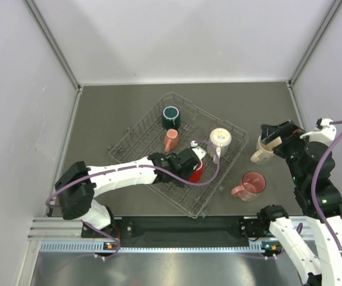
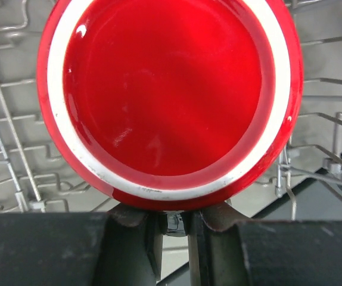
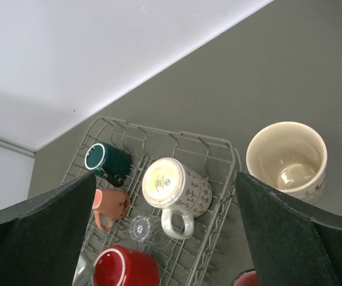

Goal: Load the cups into the dish rack

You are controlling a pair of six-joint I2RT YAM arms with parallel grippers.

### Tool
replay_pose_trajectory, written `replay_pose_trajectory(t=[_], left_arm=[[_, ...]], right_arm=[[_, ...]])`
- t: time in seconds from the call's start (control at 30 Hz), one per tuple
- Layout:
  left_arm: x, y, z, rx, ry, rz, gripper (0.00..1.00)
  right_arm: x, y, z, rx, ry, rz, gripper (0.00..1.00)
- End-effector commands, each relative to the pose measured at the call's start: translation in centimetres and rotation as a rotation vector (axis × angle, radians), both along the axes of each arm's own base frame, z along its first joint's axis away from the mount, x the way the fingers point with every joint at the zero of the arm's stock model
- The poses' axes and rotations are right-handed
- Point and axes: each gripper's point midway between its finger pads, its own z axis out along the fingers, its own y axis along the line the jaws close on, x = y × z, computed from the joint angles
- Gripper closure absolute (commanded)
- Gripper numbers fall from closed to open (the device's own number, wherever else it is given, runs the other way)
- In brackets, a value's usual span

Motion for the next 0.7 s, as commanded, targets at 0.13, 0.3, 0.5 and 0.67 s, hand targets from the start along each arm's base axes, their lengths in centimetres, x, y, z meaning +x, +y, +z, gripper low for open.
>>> replay_pose_trajectory(t=[0.13,0.3,0.5,0.67], left_arm=[[2.4,-3.7,0.2,-0.11,-0.099,0.024,1.0],[2.2,-4.1,-1.2,-0.092,-0.079,0.046,1.0],[1.2,-5.1,-1.7,-0.088,-0.083,0.005,1.0],[0.6,-5.3,-2.4,-0.083,-0.062,-0.005,1.0]], right_arm=[[-0.4,-0.8,0.7,-0.008,-0.013,-0.037,0.0],[-0.2,-0.8,0.6,-0.019,-0.003,-0.035,0.0],[0.2,-0.4,-0.1,-0.012,0.02,-0.026,0.0],[0.5,0.0,-0.7,-0.013,0.037,-0.006,0.0]])
